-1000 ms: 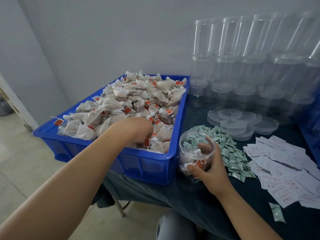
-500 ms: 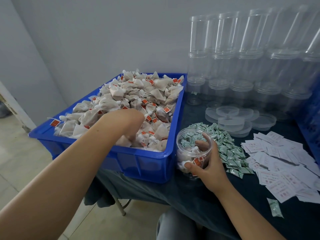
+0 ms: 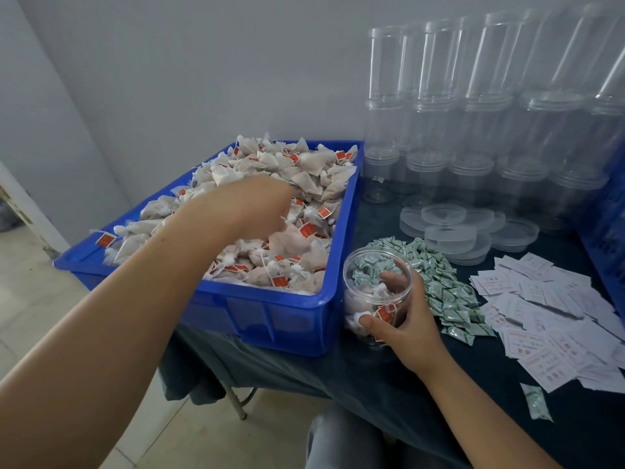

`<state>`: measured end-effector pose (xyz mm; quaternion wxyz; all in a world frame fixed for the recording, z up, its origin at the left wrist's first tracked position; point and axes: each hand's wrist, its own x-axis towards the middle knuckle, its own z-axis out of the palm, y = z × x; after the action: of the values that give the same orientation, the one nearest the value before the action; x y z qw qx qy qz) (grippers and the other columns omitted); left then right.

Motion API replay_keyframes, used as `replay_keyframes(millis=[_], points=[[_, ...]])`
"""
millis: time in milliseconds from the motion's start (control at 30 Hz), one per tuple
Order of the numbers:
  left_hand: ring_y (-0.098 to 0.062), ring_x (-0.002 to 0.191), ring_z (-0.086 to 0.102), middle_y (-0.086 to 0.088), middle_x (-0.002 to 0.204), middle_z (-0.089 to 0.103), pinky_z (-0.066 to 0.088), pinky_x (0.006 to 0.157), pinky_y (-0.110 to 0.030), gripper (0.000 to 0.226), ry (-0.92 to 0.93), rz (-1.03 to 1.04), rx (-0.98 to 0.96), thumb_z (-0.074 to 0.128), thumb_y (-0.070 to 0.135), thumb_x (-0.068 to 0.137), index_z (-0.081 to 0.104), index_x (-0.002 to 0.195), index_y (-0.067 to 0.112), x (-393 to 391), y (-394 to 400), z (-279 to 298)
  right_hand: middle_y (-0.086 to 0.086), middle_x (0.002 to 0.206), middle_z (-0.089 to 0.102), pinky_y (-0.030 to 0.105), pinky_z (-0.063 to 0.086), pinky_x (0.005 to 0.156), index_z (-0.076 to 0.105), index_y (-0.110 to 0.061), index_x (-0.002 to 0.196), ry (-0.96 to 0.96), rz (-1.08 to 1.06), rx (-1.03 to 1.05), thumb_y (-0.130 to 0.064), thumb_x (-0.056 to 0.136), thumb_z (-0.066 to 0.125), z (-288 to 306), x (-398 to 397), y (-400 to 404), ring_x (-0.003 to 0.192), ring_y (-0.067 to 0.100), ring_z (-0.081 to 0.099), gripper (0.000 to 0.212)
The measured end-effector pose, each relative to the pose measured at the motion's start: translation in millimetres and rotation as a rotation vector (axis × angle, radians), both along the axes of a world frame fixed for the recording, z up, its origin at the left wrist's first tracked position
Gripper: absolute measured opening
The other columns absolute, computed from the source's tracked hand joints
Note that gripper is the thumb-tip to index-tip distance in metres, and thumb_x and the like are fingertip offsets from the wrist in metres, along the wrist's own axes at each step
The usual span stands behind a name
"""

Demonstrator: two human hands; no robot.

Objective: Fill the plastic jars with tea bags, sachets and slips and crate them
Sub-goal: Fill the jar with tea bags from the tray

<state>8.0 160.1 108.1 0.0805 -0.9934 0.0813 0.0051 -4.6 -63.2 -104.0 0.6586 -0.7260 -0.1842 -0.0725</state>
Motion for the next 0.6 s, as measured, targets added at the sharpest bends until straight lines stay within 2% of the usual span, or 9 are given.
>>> replay_keyframes(millis=[67,133,200,267,500,600], points=[[-0.008,0.065,0.058,0.004,0.077,0.059,0.035,0.054,-0.020,0.007,-0.013,-0.043,-0.123,0.058,0.020,0.092,0.057,0.091,0.014,-2,-6,3,-0.016,0.134,0.048,0.015,0.052,0.085,0.032,-0.079,0.123,0.002,0.002,-0.002,-0.058,0.050,0.085,0,0,0,0.114,-0.011,0.055,0.093],[-0.001,0.061,0.056,0.012,0.077,0.054,0.036,0.056,-0.018,0.005,-0.042,-0.096,-0.232,0.061,0.022,0.091,0.056,0.090,0.020,-7,-14,7,-0.016,0.133,0.048,0.017,0.053,0.085,0.032,-0.080,0.123,0.001,0.001,-0.005,-0.059,0.050,0.085,0,0,0,0.114,-0.011,0.055,0.093],[0.000,0.064,0.053,0.016,0.078,0.050,0.038,0.059,-0.015,0.005,-0.074,-0.150,-0.298,0.061,0.022,0.090,0.056,0.091,0.024,-10,-23,9,-0.017,0.133,0.049,0.017,0.052,0.085,0.032,-0.080,0.122,0.000,-0.002,-0.008,-0.058,0.050,0.085,1,0,0,0.115,-0.011,0.055,0.092],[-0.003,0.070,0.053,0.013,0.080,0.054,0.042,0.065,-0.015,0.006,-0.095,-0.200,-0.336,0.061,0.022,0.090,0.056,0.089,0.026,-13,-31,10,-0.017,0.132,0.048,0.013,0.051,0.085,0.032,-0.080,0.121,0.004,-0.003,-0.006,-0.057,0.050,0.085,1,0,1,0.115,-0.012,0.054,0.092],[-0.002,0.072,0.046,0.018,0.078,0.045,0.031,0.062,-0.007,0.007,-0.176,-0.315,-0.433,0.062,0.023,0.090,0.055,0.092,0.024,-15,-61,0,-0.015,0.134,0.048,0.013,0.051,0.087,0.031,-0.082,0.118,0.012,0.010,0.000,-0.055,0.050,0.085,2,0,1,0.115,-0.010,0.055,0.091],[-0.005,0.075,0.052,0.014,0.076,0.051,0.040,0.068,-0.015,0.007,-0.181,-0.331,-0.518,0.061,0.020,0.090,0.060,0.096,0.016,-13,-73,-15,-0.015,0.132,0.051,0.016,0.050,0.089,0.034,-0.080,0.121,-0.003,0.014,0.017,-0.052,0.051,0.087,2,0,2,0.115,-0.007,0.057,0.092]])
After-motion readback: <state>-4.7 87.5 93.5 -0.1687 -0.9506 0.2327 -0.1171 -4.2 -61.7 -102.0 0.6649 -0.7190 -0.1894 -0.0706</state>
